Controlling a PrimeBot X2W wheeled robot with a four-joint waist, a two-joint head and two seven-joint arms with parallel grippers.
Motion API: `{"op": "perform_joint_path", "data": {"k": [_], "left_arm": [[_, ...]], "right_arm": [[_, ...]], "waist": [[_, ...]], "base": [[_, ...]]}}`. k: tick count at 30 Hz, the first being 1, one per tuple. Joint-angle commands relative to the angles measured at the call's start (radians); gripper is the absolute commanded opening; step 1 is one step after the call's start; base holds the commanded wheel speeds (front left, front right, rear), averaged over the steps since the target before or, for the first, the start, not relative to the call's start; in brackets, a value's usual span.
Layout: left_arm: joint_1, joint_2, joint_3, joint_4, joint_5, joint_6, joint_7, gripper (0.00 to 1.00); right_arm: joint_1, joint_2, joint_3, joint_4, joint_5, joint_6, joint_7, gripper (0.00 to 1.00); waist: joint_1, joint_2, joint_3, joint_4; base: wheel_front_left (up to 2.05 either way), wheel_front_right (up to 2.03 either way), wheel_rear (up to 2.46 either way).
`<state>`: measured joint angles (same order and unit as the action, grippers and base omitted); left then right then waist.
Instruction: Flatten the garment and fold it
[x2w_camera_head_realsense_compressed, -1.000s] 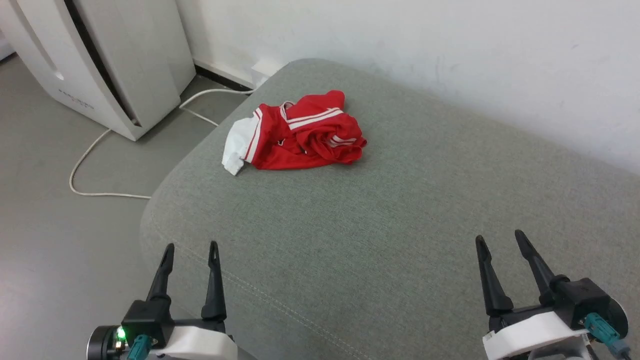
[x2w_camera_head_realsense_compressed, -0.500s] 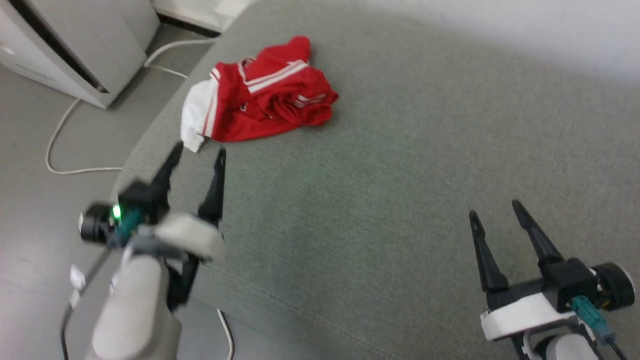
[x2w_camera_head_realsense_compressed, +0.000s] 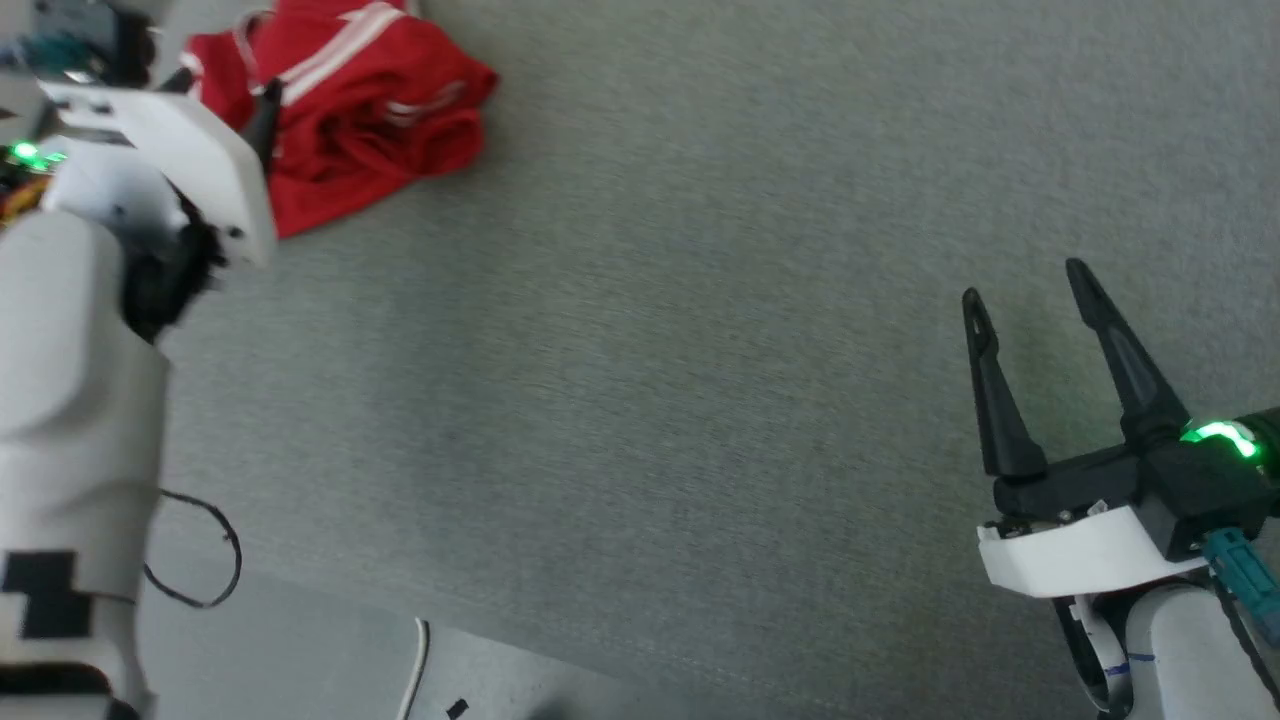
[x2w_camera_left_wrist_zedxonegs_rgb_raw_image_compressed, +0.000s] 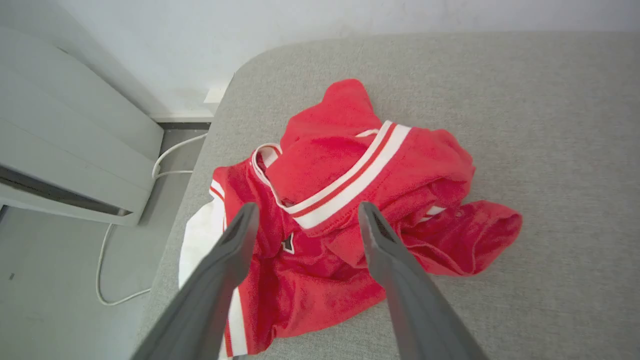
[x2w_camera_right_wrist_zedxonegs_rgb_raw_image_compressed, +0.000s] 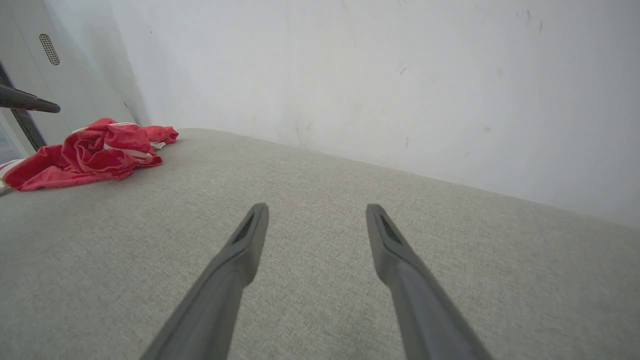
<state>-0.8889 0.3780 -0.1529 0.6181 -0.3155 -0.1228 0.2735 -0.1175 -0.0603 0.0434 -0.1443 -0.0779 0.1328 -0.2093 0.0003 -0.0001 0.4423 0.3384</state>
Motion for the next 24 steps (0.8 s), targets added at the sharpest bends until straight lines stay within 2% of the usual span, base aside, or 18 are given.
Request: {"op": "perform_joint_path", "data": {"k": [1, 6, 10, 15, 16, 17, 20, 24], "left_arm": [[-0.039, 0.028, -0.008, 0.041, -0.020, -0.008, 0.068, 1.00], [-0.128, 0.081, 0.019, 0.155, -0.102, -0.008, 0.286, 1.00], [-0.161, 0.116, 0.041, 0.222, -0.126, 0.010, 0.376, 1.00], [-0.139, 0.129, 0.051, 0.304, -0.163, 0.017, 0.489, 1.00], [-0.132, 0.126, 0.053, 0.318, -0.177, 0.013, 0.521, 0.40], [-0.125, 0.122, 0.057, 0.328, -0.194, 0.010, 0.548, 0.00], [-0.113, 0.112, 0.064, 0.329, -0.240, 0.000, 0.587, 0.00], [-0.110, 0.114, 0.078, 0.298, -0.268, -0.004, 0.522, 0.00]], "right_arm": [[-0.015, -0.003, -0.001, -0.016, 0.003, -0.002, 0.004, 1.00], [-0.022, 0.001, -0.008, -0.031, 0.017, -0.002, 0.001, 1.00], [-0.021, 0.005, 0.012, -0.032, 0.019, -0.002, -0.006, 1.00], [-0.019, 0.008, 0.017, -0.029, 0.023, -0.002, -0.014, 1.00], [-0.019, 0.008, 0.015, -0.028, 0.024, -0.002, -0.015, 1.00], [-0.020, 0.009, 0.013, -0.027, 0.024, -0.002, -0.016, 1.00], [-0.023, 0.009, -0.001, -0.024, 0.022, -0.002, -0.019, 1.00], [-0.029, 0.010, -0.018, -0.018, 0.014, -0.002, -0.020, 1.00]], "waist": [[-0.0003, 0.0001, 0.147, -0.142], [-0.0003, 0.0001, 0.192, -0.188], [-0.0003, 0.0001, 0.212, -0.213], [-0.0003, 0.0001, 0.219, -0.225], [-0.0003, 0.0001, 0.219, -0.225], [-0.0003, 0.0001, 0.217, -0.225], [-0.0003, 0.0001, 0.208, -0.217], [-0.0003, 0.0001, 0.179, -0.201]], "base": [[0.00, 0.00, 0.00], [0.00, 0.00, 0.00], [0.00, 0.00, 0.00], [0.00, 0.00, 0.00], [0.00, 0.00, 0.00], [0.00, 0.00, 0.00], [0.00, 0.00, 0.00], [0.00, 0.00, 0.00]]}}
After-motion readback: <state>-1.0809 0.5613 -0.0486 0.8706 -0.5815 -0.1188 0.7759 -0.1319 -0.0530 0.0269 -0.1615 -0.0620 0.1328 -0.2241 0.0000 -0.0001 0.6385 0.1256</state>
